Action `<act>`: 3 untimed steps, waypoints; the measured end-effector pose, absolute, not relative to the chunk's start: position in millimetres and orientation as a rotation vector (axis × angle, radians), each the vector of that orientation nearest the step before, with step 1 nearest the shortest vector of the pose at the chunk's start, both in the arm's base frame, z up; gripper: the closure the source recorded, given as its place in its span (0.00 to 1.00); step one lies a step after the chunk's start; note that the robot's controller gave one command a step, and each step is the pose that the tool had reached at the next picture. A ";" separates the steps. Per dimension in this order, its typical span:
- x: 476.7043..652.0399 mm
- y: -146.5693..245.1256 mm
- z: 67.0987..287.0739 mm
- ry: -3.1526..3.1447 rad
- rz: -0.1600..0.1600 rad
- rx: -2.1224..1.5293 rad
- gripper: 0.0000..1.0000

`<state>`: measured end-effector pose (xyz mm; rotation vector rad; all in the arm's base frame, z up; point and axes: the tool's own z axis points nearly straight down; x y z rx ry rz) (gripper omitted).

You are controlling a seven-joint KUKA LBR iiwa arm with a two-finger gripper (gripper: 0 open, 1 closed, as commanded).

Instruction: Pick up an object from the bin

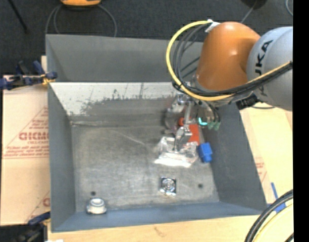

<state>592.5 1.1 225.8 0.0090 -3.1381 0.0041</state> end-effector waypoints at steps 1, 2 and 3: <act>590.0 -32.7 132.4 -3.129 -0.001 -0.240 0.00; 585.8 -42.4 73.5 -3.147 0.001 -0.171 0.00; 588.8 -42.2 78.4 -3.157 0.001 -0.170 1.00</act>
Offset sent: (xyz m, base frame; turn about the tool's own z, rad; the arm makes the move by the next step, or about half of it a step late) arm -0.0017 -0.0325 -0.0902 0.1603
